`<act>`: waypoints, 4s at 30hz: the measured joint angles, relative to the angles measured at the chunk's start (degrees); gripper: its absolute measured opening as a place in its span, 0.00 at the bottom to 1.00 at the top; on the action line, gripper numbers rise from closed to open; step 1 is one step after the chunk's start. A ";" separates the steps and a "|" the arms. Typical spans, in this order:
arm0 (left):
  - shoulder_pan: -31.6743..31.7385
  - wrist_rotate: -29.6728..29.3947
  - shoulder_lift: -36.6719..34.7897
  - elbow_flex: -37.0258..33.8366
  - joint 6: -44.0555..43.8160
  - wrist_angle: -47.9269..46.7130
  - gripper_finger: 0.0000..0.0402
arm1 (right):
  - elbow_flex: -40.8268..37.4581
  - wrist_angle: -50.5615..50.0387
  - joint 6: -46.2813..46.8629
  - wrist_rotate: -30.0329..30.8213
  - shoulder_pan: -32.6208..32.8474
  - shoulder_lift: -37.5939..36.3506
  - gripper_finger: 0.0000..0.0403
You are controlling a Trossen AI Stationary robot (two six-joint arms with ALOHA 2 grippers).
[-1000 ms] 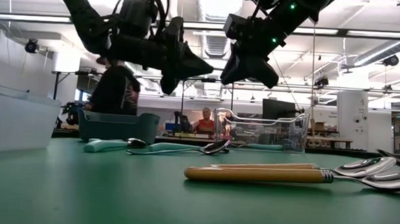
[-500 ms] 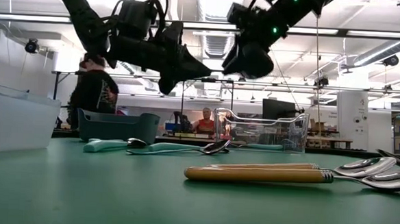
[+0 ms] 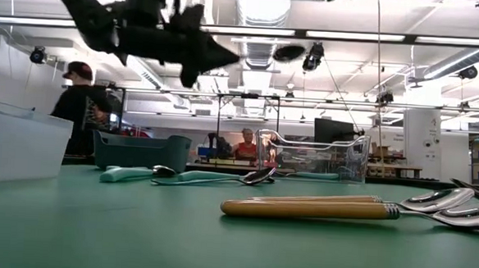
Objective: Sort silverware by color (type)
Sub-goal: Put the dark blue spoon into the white bin
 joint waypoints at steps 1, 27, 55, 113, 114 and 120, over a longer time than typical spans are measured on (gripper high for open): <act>0.17 0.00 -1.47 -0.96 0.02 1.43 0.00 | -0.43 0.26 0.88 -1.91 0.00 -1.08 0.33; -5.14 1.72 -2.36 -8.16 2.25 38.69 0.00 | -13.65 61.72 17.78 -11.48 -1.27 19.51 0.38; -5.19 1.15 3.81 -8.16 1.22 43.83 0.00 | 0.94 61.12 16.65 -16.97 -1.73 30.44 0.07; -4.95 8.02 3.99 1.12 14.22 21.25 0.49 | 0.92 17.91 15.14 -13.36 -1.99 21.57 0.02; -4.97 8.04 3.97 0.65 13.92 21.19 0.49 | 0.92 16.98 15.50 -13.36 -1.99 21.57 0.02; -5.07 8.06 3.53 -2.87 9.57 18.29 0.47 | 0.92 11.22 15.85 -9.85 -1.99 21.46 0.02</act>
